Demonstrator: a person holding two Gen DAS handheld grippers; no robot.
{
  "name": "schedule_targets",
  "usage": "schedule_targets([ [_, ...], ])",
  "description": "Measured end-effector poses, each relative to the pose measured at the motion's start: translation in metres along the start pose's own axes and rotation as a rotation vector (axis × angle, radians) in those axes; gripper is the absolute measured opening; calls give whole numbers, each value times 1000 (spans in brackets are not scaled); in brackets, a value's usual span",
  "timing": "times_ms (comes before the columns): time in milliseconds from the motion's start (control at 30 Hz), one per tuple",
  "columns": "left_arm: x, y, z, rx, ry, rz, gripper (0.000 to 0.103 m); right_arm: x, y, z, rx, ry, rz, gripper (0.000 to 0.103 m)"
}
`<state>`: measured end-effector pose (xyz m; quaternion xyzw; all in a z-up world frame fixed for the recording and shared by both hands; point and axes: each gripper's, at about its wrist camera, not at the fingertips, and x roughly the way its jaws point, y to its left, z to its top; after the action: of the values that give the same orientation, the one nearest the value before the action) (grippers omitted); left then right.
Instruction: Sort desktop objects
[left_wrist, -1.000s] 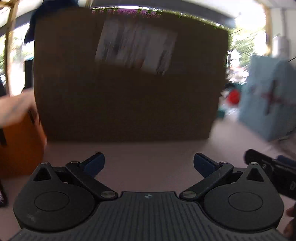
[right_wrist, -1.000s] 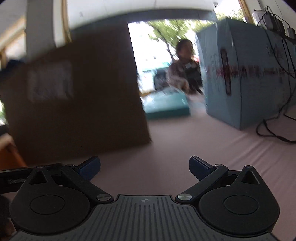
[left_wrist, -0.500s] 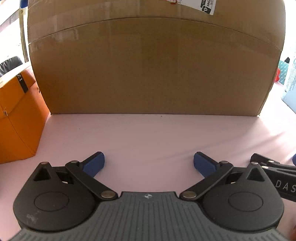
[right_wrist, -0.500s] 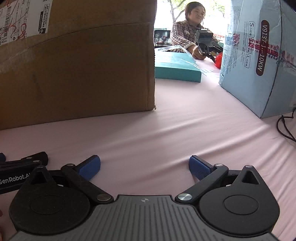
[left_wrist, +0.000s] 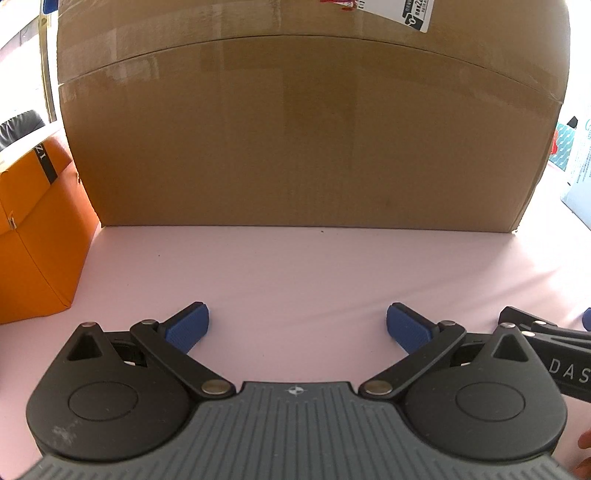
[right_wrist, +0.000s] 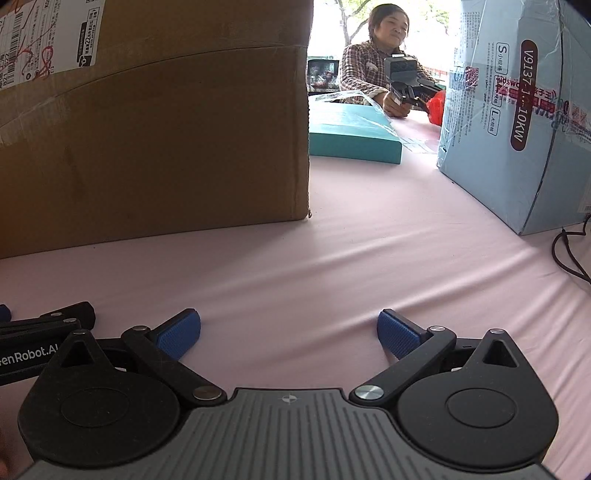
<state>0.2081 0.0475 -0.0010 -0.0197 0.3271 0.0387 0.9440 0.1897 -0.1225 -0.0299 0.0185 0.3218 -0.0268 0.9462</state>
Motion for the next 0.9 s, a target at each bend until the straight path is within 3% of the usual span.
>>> schedule_targets([
  [900, -12, -11, -6, 5, -2, 5, 103, -2, 0, 1, 0, 0, -1, 103],
])
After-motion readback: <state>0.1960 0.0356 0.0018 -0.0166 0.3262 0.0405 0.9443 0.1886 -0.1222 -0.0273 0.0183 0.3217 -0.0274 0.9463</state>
